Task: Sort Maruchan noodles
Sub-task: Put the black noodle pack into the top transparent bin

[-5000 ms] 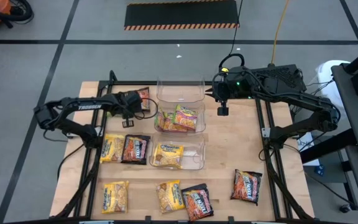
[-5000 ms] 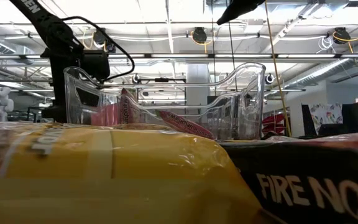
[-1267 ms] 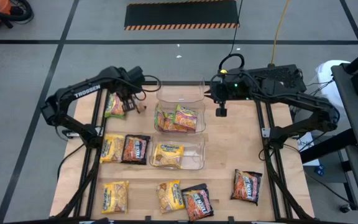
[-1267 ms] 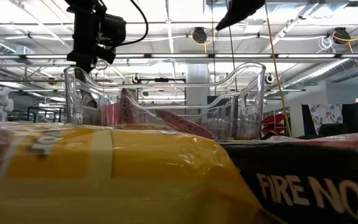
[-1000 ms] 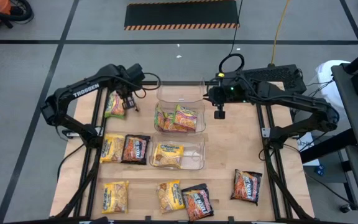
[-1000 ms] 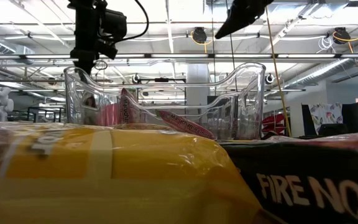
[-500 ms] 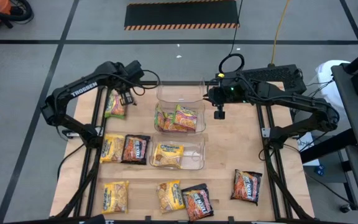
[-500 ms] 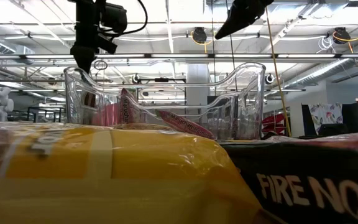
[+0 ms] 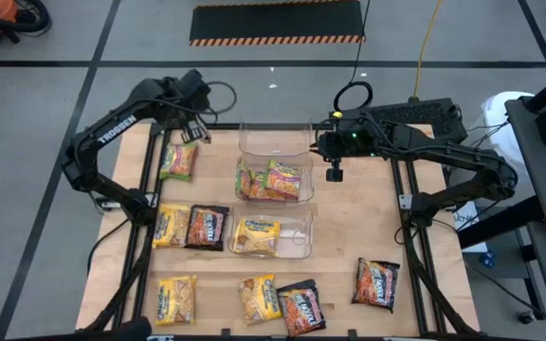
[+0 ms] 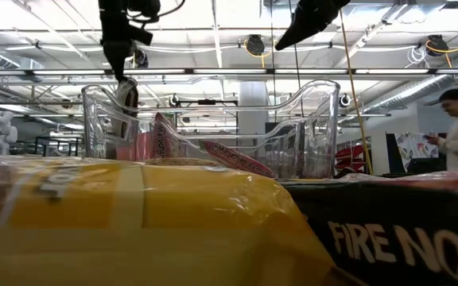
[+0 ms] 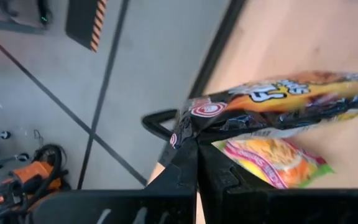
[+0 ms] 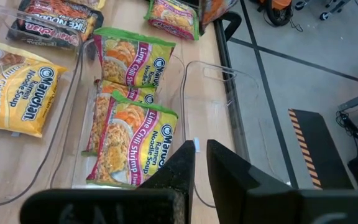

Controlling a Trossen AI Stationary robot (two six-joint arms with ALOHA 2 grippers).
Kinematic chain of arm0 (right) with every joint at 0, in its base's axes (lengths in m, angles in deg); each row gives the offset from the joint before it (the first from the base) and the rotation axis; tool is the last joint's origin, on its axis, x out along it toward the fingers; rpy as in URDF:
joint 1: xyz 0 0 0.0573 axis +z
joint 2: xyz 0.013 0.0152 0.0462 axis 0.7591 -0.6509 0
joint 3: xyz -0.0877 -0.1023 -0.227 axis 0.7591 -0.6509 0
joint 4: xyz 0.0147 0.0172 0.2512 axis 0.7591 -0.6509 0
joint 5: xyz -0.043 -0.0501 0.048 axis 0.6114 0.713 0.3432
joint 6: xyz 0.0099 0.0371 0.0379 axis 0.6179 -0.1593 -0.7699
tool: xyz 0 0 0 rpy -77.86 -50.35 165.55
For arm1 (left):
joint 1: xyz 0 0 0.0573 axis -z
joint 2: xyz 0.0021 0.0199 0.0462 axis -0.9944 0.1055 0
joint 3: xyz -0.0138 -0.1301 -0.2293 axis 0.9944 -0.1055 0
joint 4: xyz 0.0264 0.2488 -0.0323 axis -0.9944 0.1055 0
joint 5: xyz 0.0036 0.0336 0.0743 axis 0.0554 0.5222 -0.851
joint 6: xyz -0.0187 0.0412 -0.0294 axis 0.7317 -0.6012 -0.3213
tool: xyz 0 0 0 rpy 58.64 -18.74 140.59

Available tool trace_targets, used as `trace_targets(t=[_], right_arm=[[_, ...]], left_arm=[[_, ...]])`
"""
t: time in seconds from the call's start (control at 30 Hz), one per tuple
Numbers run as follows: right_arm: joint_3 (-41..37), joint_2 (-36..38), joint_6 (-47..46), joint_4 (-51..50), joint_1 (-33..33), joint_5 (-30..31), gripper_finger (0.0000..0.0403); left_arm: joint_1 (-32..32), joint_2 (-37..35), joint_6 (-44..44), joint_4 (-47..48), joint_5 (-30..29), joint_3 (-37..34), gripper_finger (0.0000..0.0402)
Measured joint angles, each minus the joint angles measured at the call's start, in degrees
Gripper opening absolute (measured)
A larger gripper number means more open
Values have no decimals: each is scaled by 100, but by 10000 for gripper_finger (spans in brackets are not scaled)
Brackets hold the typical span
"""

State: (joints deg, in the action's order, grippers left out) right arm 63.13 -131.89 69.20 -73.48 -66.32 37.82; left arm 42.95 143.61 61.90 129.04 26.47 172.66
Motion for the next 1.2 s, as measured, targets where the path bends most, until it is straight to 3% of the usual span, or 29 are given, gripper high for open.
trace_targets(t=[0.3,0.6,1.2], right_arm=[[0,0,15,0,0,4,36],[0,1,17,0,0,8,36],[-2,2,18,0,0,11,36]], left_arm=[[-33,-2,-563,-371,17,865,0],[-13,-2,-808,-656,367,954,0],[-12,22,-826,-1977,2262,949,0]])
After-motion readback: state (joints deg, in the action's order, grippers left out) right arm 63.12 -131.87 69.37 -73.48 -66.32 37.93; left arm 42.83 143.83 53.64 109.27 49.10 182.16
